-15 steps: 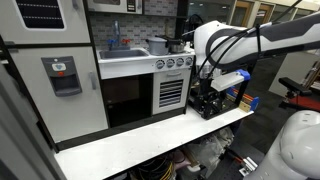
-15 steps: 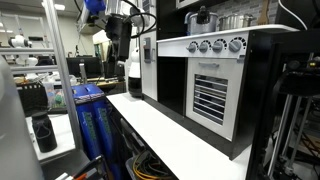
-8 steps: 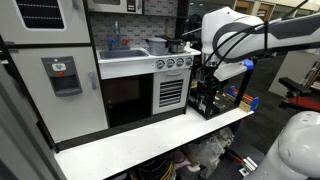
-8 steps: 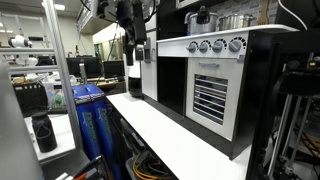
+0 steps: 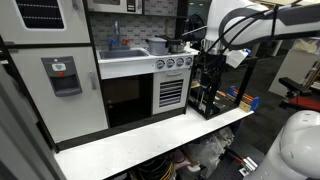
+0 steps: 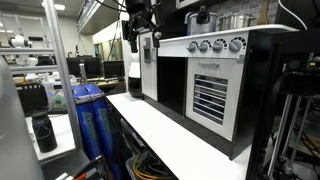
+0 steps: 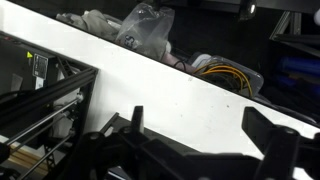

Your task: Open the cabinet beneath the stove

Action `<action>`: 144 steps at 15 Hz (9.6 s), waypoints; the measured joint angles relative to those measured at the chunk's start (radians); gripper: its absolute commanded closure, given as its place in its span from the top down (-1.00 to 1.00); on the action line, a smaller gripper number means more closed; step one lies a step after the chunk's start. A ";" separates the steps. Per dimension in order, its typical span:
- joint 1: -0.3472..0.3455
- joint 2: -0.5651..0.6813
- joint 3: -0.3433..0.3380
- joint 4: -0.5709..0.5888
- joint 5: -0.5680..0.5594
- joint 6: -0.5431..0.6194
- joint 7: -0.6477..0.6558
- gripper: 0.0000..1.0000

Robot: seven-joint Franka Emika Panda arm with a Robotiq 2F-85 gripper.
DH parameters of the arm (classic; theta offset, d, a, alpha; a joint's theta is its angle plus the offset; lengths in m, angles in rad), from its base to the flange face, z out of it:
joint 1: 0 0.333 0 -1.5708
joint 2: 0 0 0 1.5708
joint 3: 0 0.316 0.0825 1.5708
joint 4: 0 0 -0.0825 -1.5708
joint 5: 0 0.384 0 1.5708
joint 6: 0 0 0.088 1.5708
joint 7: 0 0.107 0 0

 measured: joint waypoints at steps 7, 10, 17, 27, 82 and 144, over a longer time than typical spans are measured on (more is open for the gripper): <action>0.029 0.039 -0.072 0.019 -0.092 0.007 -0.272 1.00; 0.034 0.045 -0.073 0.023 -0.093 0.008 -0.274 1.00; 0.036 0.037 -0.075 0.024 -0.126 0.040 -0.293 1.00; 0.085 0.077 -0.192 -0.050 -0.248 0.370 -0.713 1.00; -0.107 0.501 -0.155 0.013 -1.177 1.085 -0.346 1.00; -0.023 0.167 -0.167 -0.222 -0.526 0.708 -0.778 1.00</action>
